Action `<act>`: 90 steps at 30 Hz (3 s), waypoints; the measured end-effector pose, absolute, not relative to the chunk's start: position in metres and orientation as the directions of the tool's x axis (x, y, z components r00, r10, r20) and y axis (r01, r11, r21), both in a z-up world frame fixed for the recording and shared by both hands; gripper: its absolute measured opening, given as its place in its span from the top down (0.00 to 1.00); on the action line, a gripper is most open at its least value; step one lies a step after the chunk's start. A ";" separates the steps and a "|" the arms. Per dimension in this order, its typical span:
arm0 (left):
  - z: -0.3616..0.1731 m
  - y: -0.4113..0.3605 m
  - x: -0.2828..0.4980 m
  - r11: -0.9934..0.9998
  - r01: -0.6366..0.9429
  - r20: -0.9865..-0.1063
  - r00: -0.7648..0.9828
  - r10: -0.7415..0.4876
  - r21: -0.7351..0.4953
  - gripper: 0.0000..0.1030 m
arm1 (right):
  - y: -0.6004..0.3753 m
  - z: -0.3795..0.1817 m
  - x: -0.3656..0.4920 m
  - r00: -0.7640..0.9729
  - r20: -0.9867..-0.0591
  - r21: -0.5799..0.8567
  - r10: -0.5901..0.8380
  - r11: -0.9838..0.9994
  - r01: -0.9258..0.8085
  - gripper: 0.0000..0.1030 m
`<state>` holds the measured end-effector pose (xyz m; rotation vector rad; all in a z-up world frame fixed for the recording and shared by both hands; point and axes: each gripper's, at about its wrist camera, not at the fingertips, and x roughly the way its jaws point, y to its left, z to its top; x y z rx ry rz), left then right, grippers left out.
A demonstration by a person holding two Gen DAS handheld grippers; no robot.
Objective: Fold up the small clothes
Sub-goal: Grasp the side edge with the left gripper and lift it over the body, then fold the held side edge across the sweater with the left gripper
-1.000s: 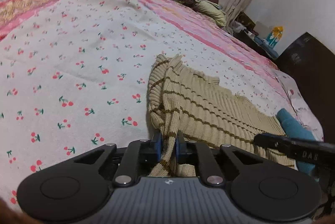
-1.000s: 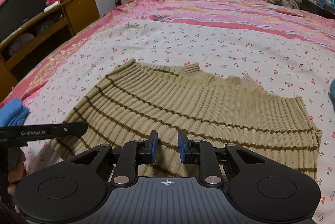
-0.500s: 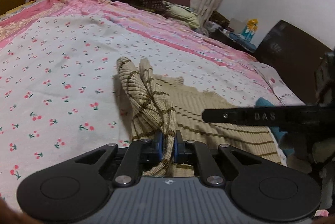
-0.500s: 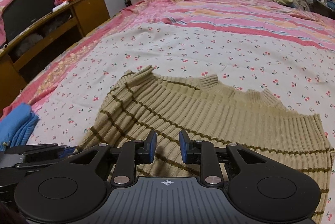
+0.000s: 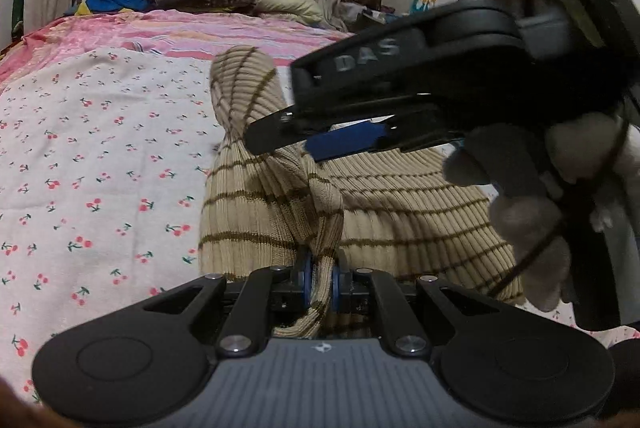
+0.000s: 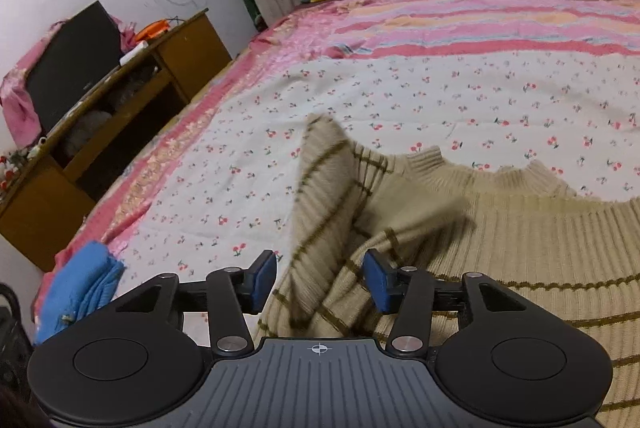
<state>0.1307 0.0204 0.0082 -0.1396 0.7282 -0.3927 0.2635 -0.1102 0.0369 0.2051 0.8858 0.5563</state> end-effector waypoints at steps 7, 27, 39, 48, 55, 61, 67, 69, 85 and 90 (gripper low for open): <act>0.010 0.010 0.129 0.921 0.304 -0.634 0.669 -0.387 -0.242 0.85 | -0.126 0.020 0.270 0.500 -0.693 0.433 0.519 0.854 -0.287 0.68; 0.015 0.001 0.130 0.932 0.298 -0.649 0.672 -0.358 -0.206 0.85 | -0.151 -0.002 0.278 0.466 -0.662 0.603 0.587 0.786 -0.134 0.72; 0.051 -0.039 0.119 0.897 0.404 -0.585 0.688 -0.428 -0.181 0.85 | -0.191 0.040 0.261 0.550 -0.613 0.538 0.567 0.810 -0.235 0.82; 0.055 -0.095 0.125 0.855 0.477 -0.583 0.642 -0.498 -0.205 0.85 | -0.253 0.045 0.251 0.604 -0.612 0.500 0.511 0.841 -0.206 0.83; 0.044 -0.136 0.131 0.844 0.491 -0.615 0.603 -0.507 -0.215 0.85 | -0.291 0.029 0.250 0.610 -0.634 0.490 0.475 0.857 -0.159 0.83; 0.030 -0.160 0.132 0.849 0.481 -0.639 0.587 -0.496 -0.217 0.85 | -0.310 0.011 0.246 0.608 -0.656 0.484 0.447 0.867 -0.116 0.83; 0.016 -0.171 0.130 0.857 0.477 -0.662 0.582 -0.473 -0.194 0.83 | -0.321 -0.004 0.245 0.594 -0.649 0.532 0.476 0.842 -0.094 0.78; 0.019 -0.169 0.127 0.858 0.472 -0.661 0.582 -0.474 -0.200 0.81 | -0.322 -0.004 0.244 0.591 -0.649 0.530 0.479 0.842 -0.102 0.78; 0.025 -0.158 0.069 0.819 0.563 -0.588 0.701 -0.404 0.109 0.67 | -0.323 -0.002 0.247 0.588 -0.641 0.536 0.494 0.836 -0.118 0.67; 0.028 -0.144 0.061 0.829 0.554 -0.563 0.710 -0.423 0.074 0.65 | -0.325 -0.004 0.248 0.581 -0.638 0.546 0.505 0.829 -0.121 0.66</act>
